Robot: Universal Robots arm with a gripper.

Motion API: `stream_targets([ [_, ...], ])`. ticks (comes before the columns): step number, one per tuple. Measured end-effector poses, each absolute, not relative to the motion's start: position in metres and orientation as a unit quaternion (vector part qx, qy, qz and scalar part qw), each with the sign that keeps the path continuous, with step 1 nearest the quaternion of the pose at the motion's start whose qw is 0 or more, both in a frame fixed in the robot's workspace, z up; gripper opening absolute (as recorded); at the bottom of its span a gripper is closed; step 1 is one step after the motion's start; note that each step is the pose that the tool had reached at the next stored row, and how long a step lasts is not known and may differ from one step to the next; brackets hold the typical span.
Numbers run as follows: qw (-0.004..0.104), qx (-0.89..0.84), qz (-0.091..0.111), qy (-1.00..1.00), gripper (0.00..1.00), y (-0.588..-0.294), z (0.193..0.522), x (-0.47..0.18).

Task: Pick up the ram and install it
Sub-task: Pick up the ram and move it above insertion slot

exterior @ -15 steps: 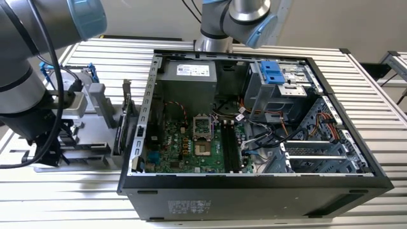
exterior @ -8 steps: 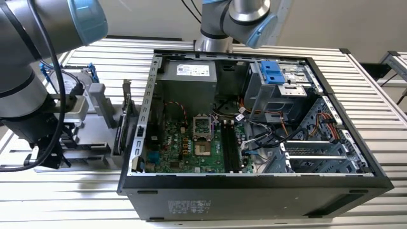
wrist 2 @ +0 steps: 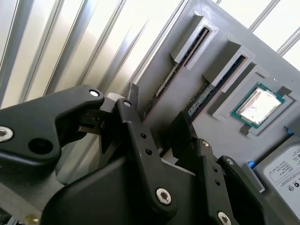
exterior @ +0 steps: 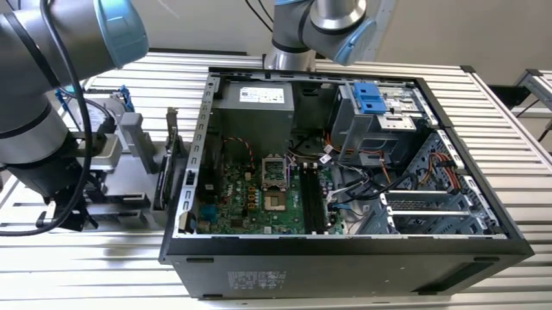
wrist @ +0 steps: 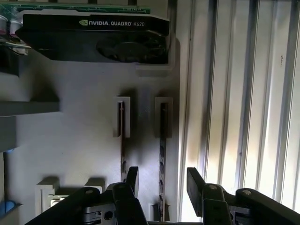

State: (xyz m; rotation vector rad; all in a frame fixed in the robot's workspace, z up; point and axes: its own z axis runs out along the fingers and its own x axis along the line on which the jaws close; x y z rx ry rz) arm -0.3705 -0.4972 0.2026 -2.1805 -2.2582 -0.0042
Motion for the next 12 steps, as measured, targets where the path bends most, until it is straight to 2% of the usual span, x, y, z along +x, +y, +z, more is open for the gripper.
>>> stream_targets([
  [12,0.001,-0.695,-0.001,-0.719,1.0,-0.4986,0.1925,-0.3705],
])
